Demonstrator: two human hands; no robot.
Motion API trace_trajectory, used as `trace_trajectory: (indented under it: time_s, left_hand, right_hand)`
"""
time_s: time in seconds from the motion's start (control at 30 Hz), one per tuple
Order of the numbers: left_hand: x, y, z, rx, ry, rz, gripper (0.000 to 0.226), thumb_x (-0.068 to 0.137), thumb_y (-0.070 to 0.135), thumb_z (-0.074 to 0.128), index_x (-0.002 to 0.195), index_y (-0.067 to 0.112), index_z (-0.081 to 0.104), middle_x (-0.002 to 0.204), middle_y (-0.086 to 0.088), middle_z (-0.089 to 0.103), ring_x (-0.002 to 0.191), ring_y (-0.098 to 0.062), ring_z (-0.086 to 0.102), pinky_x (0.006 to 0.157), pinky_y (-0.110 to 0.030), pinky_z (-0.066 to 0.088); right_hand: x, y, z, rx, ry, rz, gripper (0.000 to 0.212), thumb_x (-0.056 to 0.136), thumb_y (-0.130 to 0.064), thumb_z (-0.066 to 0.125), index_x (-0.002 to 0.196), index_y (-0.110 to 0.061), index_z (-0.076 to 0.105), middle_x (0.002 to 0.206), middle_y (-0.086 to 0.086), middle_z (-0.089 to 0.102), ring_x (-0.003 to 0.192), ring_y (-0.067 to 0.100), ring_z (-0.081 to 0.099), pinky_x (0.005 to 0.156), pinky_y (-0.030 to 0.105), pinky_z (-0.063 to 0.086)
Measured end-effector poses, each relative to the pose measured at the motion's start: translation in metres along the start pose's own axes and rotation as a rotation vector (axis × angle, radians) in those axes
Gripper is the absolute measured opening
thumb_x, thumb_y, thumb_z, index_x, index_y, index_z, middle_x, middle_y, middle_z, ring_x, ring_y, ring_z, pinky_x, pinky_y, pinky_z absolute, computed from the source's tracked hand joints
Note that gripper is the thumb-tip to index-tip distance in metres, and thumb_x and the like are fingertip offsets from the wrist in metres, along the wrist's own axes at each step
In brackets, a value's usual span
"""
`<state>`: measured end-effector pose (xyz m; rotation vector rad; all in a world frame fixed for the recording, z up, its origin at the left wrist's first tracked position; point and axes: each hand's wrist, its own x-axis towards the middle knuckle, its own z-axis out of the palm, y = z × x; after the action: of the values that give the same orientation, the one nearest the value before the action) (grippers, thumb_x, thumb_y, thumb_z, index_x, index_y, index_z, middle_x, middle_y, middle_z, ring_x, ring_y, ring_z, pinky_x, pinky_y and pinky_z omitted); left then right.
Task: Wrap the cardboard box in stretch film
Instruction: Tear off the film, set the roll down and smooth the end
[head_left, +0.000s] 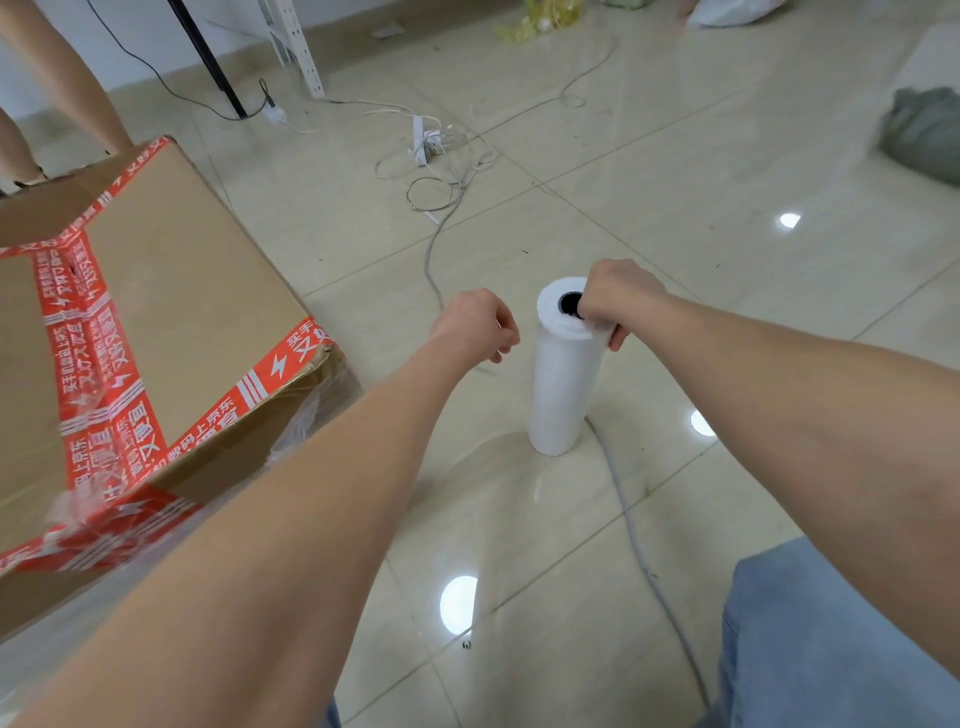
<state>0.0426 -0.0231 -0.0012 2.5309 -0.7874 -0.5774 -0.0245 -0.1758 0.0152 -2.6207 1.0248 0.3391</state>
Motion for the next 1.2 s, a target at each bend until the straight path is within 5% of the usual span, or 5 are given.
trace_trajectory:
  time_s: [0.2, 0.33, 0.7, 0.97, 1.2]
  left_hand:
    - [-0.004, 0.012, 0.003, 0.007, 0.01, 0.004, 0.01, 0.086, 0.012, 0.06, 0.086, 0.01, 0.07, 0.078, -0.002, 0.072, 0.066, -0.012, 0.068, 0.077, -0.03, 0.057]
    - [-0.008, 0.013, -0.002, 0.018, 0.03, -0.035, 0.018, 0.085, 0.008, 0.055, 0.088, 0.007, 0.073, 0.078, -0.006, 0.071, 0.068, -0.016, 0.066, 0.075, -0.029, 0.057]
    - [-0.021, 0.007, -0.006, 0.06, 0.064, -0.082, 0.015, 0.089, 0.018, 0.06, 0.098, 0.016, 0.072, 0.096, -0.008, 0.071, 0.09, -0.025, 0.068, 0.078, -0.033, 0.054]
    - [-0.025, 0.001, -0.004, 0.082, 0.038, -0.022, 0.014, 0.088, 0.018, 0.056, 0.087, 0.024, 0.068, 0.085, 0.001, 0.068, 0.085, -0.02, 0.067, 0.07, -0.029, 0.052]
    - [-0.024, -0.017, -0.001, 0.066, 0.106, -0.048, 0.013, 0.088, 0.017, 0.054, 0.087, 0.022, 0.066, 0.09, -0.001, 0.069, 0.088, -0.021, 0.066, 0.072, -0.031, 0.054]
  right_hand:
    - [-0.002, -0.012, -0.011, 0.07, 0.066, -0.214, 0.047, 0.079, -0.022, 0.055, 0.126, -0.026, 0.053, 0.13, 0.004, 0.055, 0.113, 0.026, 0.055, 0.085, 0.032, 0.045]
    - [-0.019, -0.024, 0.01, -0.107, -0.04, -0.542, 0.043, 0.078, -0.03, 0.061, 0.12, -0.029, 0.061, 0.125, 0.003, 0.057, 0.129, 0.022, 0.04, 0.109, 0.042, 0.031]
    - [-0.029, -0.029, 0.031, -0.062, 0.153, -0.478, 0.024, 0.092, -0.029, 0.052, 0.108, -0.025, 0.07, 0.117, 0.009, 0.056, 0.114, 0.024, 0.051, 0.076, 0.029, 0.037]
    - [-0.029, -0.034, 0.038, -0.069, 0.189, -0.386, 0.025, 0.089, -0.021, 0.051, 0.104, -0.025, 0.07, 0.125, 0.009, 0.047, 0.118, 0.024, 0.046, 0.092, 0.031, 0.04]
    - [-0.031, -0.033, 0.038, -0.217, 0.179, -0.502, 0.032, 0.089, -0.021, 0.051, 0.118, -0.027, 0.062, 0.129, 0.003, 0.054, 0.131, 0.021, 0.032, 0.114, 0.042, 0.017]
